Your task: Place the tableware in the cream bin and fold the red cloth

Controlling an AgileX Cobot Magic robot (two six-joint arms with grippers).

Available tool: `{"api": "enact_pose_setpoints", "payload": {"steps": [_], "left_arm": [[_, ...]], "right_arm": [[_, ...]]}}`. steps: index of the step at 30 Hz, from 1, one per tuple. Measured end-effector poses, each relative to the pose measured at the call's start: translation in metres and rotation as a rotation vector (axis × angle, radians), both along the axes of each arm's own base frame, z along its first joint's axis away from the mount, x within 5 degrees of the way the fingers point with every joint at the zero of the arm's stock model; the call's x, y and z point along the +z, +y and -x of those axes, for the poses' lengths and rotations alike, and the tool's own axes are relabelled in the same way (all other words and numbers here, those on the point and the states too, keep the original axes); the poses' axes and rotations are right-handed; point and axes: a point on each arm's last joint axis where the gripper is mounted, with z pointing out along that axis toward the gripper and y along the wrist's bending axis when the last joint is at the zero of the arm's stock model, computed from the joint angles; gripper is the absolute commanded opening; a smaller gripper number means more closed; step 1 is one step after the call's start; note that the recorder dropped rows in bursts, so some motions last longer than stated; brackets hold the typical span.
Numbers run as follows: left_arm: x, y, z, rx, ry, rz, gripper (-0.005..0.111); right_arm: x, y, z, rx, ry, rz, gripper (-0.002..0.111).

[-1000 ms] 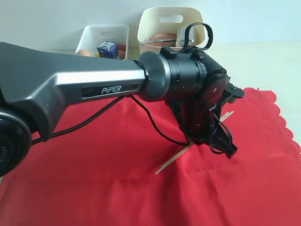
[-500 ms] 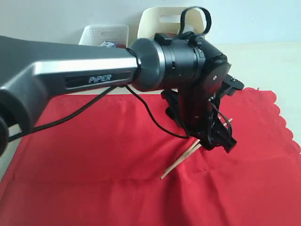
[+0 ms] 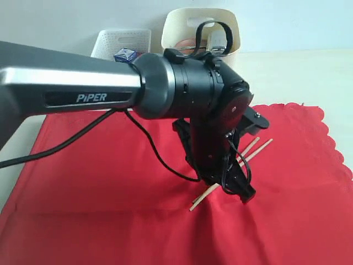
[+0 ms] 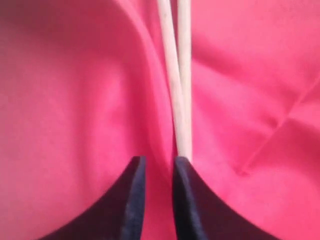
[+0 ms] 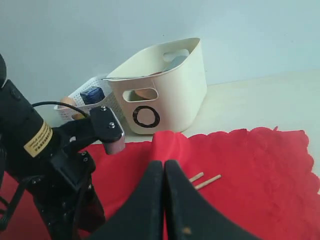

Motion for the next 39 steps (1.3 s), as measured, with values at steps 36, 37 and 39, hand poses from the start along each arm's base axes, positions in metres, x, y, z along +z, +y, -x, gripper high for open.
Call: {"api": "enact_pose_setpoints", "payload": {"steps": [36, 37, 39], "left_arm": [[-0.012, -0.024, -0.006, -0.052, -0.198, 0.161, 0.028], [-0.012, -0.024, -0.006, -0.050, -0.198, 0.161, 0.034], [-0.012, -0.023, -0.006, -0.050, -0.196, 0.158, 0.048]], "right_arm": [[0.000, 0.000, 0.000, 0.000, 0.000, 0.000, 0.000], [0.000, 0.000, 0.000, 0.000, 0.000, 0.000, 0.000], [0.000, 0.000, 0.000, 0.000, 0.000, 0.000, 0.000]]}}
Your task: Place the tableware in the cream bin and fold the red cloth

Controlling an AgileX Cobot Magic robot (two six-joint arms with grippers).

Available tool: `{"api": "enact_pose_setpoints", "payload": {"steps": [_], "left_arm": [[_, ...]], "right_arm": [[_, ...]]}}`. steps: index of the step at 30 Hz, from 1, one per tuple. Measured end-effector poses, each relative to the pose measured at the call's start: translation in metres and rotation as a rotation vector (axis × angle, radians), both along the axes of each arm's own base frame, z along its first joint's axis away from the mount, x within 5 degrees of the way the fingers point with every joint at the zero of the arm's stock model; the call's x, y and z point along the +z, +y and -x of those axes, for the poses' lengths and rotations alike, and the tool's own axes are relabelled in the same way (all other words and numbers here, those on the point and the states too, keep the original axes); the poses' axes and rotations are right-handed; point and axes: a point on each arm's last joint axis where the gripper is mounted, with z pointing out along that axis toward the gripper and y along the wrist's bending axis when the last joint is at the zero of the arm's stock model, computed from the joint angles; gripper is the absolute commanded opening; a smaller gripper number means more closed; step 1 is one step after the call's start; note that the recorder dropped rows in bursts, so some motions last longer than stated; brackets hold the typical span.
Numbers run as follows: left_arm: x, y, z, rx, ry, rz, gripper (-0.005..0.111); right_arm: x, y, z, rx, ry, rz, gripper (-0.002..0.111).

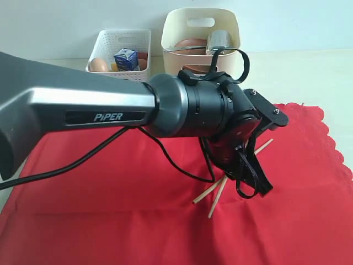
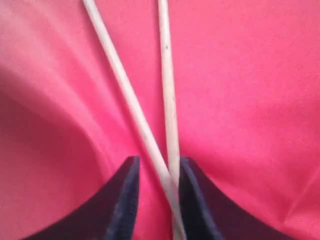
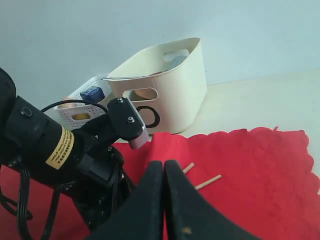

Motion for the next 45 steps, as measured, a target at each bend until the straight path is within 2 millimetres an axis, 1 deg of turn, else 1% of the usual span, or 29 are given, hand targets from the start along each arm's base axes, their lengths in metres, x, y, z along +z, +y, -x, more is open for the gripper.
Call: {"api": "enact_pose_setpoints", "payload": {"steps": [1, 4, 7, 8, 10, 15, 19, 22, 25, 28, 29, 30, 31, 32, 34, 35, 37, 39, 41, 45], "left_arm": [[0.000, 0.000, 0.000, 0.001, 0.002, -0.004, 0.051], [-0.001, 0.000, 0.001, 0.012, 0.015, 0.001, 0.051], [-0.008, -0.001, 0.001, 0.015, 0.027, 0.001, 0.051], [-0.012, -0.001, 0.001, 0.016, 0.033, -0.006, 0.049], [-0.019, -0.001, 0.002, 0.023, 0.049, -0.010, 0.036], [-0.021, -0.002, 0.002, 0.025, 0.054, -0.010, 0.000], [-0.021, -0.002, 0.002, 0.026, 0.056, -0.009, 0.000], [-0.016, 0.000, 0.003, 0.029, 0.056, -0.014, 0.000], [0.003, 0.002, 0.004, 0.037, 0.051, -0.014, 0.000], [0.040, 0.003, 0.003, 0.042, 0.022, 0.034, 0.000], [0.057, 0.005, 0.003, 0.046, 0.004, 0.060, 0.000], [0.069, 0.006, 0.002, 0.046, -0.012, 0.079, 0.000], [0.081, 0.009, -0.001, 0.052, -0.030, 0.100, 0.000], [0.098, 0.013, -0.004, 0.058, -0.059, 0.132, 0.000], [0.120, 0.022, -0.014, 0.082, -0.094, 0.177, 0.000], [0.134, 0.031, -0.023, 0.105, -0.120, 0.209, 0.000], [0.153, 0.043, -0.039, 0.142, -0.165, 0.269, 0.000], [0.165, 0.054, -0.058, 0.190, -0.212, 0.352, 0.000], [0.173, 0.065, -0.079, 0.245, -0.262, 0.451, 0.000], [0.174, 0.082, -0.117, 0.342, -0.332, 0.631, 0.000]], "right_arm": [[0.000, 0.000, 0.000, 0.000, 0.000, 0.000, 0.000], [0.000, 0.000, 0.000, 0.000, 0.000, 0.000, 0.000], [0.000, 0.000, 0.000, 0.000, 0.000, 0.000, 0.000], [0.000, 0.000, 0.000, 0.000, 0.000, 0.000, 0.000], [0.000, 0.000, 0.000, 0.000, 0.000, 0.000, 0.000], [0.000, 0.000, 0.000, 0.000, 0.000, 0.000, 0.000], [0.000, 0.000, 0.000, 0.000, 0.000, 0.000, 0.000], [0.000, 0.000, 0.000, 0.000, 0.000, 0.000, 0.000], [0.000, 0.000, 0.000, 0.000, 0.000, 0.000, 0.000], [0.000, 0.000, 0.000, 0.000, 0.000, 0.000, 0.000], [0.000, 0.000, 0.000, 0.000, 0.000, 0.000, 0.000], [0.000, 0.000, 0.000, 0.000, 0.000, 0.000, 0.000], [0.000, 0.000, 0.000, 0.000, 0.000, 0.000, 0.000], [0.000, 0.000, 0.000, 0.000, 0.000, 0.000, 0.000], [0.000, 0.000, 0.000, 0.000, 0.000, 0.000, 0.000], [0.000, 0.000, 0.000, 0.000, 0.000, 0.000, 0.000], [0.000, 0.000, 0.000, 0.000, 0.000, 0.000, 0.000], [0.000, 0.000, 0.000, 0.000, 0.000, 0.000, 0.000], [0.000, 0.000, 0.000, 0.000, 0.000, 0.000, 0.000], [0.000, 0.000, 0.000, 0.000, 0.000, 0.000, 0.000]]}}
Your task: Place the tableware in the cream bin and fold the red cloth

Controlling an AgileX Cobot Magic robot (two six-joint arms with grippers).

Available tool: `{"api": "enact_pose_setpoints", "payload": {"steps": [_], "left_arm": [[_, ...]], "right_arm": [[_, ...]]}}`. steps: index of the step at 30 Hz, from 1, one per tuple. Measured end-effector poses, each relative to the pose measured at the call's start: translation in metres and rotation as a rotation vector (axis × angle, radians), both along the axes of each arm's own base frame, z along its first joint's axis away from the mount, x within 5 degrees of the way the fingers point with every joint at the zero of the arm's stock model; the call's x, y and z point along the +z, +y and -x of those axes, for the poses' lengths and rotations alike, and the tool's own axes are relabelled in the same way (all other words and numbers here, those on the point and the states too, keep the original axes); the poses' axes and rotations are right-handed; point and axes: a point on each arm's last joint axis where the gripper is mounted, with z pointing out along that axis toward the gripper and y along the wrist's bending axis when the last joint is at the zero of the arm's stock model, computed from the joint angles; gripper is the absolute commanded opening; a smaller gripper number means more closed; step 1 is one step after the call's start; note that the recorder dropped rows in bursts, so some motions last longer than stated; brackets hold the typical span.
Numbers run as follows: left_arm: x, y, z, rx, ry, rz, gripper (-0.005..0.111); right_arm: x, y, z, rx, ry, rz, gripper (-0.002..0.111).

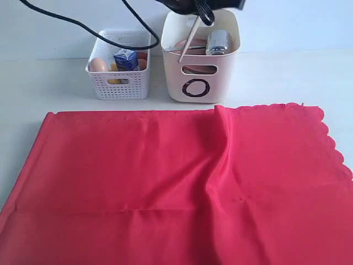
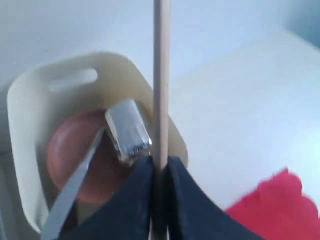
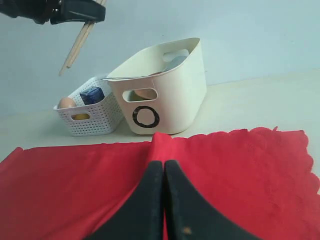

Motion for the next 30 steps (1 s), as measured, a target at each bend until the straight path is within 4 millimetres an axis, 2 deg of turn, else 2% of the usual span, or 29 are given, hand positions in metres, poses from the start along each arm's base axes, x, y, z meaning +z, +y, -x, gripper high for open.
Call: {"api": "enact_pose_setpoints", "payload": {"steps": [4, 7, 9, 14, 18, 22, 25, 27, 30], "left_arm": [[-0.008, 0.009, -0.031, 0.048, -0.069, 0.178, 0.000], [-0.021, 0.012, -0.047, 0.050, -0.114, 0.237, 0.003], [-0.033, 0.012, -0.056, 0.047, -0.133, 0.263, 0.015], [-0.050, 0.012, -0.069, 0.035, -0.181, 0.316, 0.072], [-0.051, 0.019, -0.074, 0.049, -0.188, 0.328, 0.092], [-0.050, 0.022, -0.076, 0.060, -0.186, 0.339, 0.092], [-0.050, 0.022, -0.076, 0.062, -0.180, 0.339, 0.087], [-0.050, 0.023, -0.076, 0.075, -0.155, 0.314, 0.077], [-0.045, 0.030, -0.071, 0.111, -0.090, 0.249, 0.052]], "right_arm": [[0.000, 0.000, 0.000, 0.000, 0.000, 0.000, 0.000], [0.000, 0.000, 0.000, 0.000, 0.000, 0.000, 0.000], [0.000, 0.000, 0.000, 0.000, 0.000, 0.000, 0.000], [0.000, 0.000, 0.000, 0.000, 0.000, 0.000, 0.000], [0.000, 0.000, 0.000, 0.000, 0.000, 0.000, 0.000], [0.000, 0.000, 0.000, 0.000, 0.000, 0.000, 0.000], [0.000, 0.000, 0.000, 0.000, 0.000, 0.000, 0.000], [0.000, 0.000, 0.000, 0.000, 0.000, 0.000, 0.000], [0.000, 0.000, 0.000, 0.000, 0.000, 0.000, 0.000]]}}
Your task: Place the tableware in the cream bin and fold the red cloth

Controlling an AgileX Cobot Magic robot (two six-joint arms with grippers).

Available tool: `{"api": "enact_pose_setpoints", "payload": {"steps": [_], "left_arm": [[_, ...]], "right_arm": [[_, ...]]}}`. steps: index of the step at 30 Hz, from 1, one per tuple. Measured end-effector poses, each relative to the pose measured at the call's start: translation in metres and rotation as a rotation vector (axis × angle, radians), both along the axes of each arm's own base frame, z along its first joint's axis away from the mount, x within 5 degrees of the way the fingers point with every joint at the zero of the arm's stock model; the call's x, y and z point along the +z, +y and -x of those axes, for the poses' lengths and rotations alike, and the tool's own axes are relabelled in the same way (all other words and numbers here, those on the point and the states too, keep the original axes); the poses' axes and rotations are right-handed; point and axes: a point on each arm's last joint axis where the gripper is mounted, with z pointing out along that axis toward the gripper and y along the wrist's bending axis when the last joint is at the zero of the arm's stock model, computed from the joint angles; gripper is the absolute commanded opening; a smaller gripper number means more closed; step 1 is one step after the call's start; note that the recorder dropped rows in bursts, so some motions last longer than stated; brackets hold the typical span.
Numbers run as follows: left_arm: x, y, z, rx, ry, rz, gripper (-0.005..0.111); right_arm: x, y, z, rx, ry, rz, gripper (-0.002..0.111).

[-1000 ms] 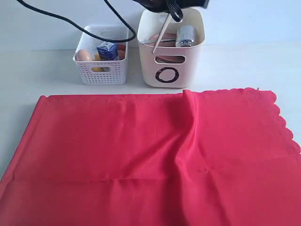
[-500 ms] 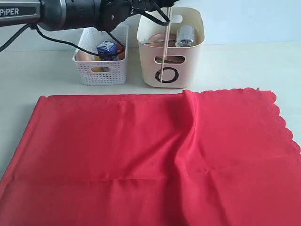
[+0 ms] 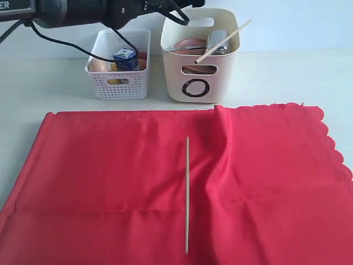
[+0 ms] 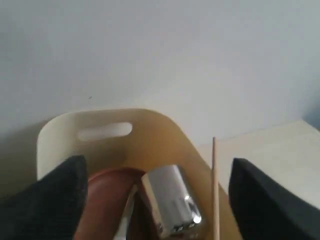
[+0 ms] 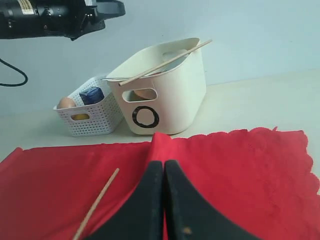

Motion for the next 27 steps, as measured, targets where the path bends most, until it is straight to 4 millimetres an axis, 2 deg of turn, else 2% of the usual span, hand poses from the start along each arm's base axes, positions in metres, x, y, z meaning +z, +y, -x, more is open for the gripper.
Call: {"api": "enact_pose_setpoints", "payload": {"steps": [1, 4, 5, 9, 14, 17, 22, 24, 27], "left_arm": [[0.003, 0.003, 0.002, 0.013, 0.031, -0.028, 0.043], [0.013, 0.014, 0.011, 0.033, 0.098, -0.160, 0.007], [0.015, 0.017, 0.015, 0.030, 0.117, -0.221, 0.001], [0.021, 0.027, 0.029, 0.018, 0.203, -0.400, 0.001], [0.022, 0.032, 0.040, 0.000, 0.282, -0.477, 0.001], [0.020, 0.025, 0.048, -0.093, 0.315, -0.496, 0.001], [0.011, 0.006, 0.076, -0.292, 0.423, -0.565, 0.001], [0.007, 0.003, 0.085, -0.327, 0.490, -0.593, 0.005], [-0.004, 0.006, 0.095, -0.349, 0.596, -0.643, 0.018]], "right_arm": [[0.000, 0.000, 0.000, 0.000, 0.000, 0.000, 0.000], [0.000, 0.000, 0.000, 0.000, 0.000, 0.000, 0.000], [0.000, 0.000, 0.000, 0.000, 0.000, 0.000, 0.000], [0.000, 0.000, 0.000, 0.000, 0.000, 0.000, 0.000], [0.000, 0.000, 0.000, 0.000, 0.000, 0.000, 0.000], [0.000, 0.000, 0.000, 0.000, 0.000, 0.000, 0.000], [0.000, 0.000, 0.000, 0.000, 0.000, 0.000, 0.000], [0.000, 0.000, 0.000, 0.000, 0.000, 0.000, 0.000], [0.000, 0.000, 0.000, 0.000, 0.000, 0.000, 0.000]]}}
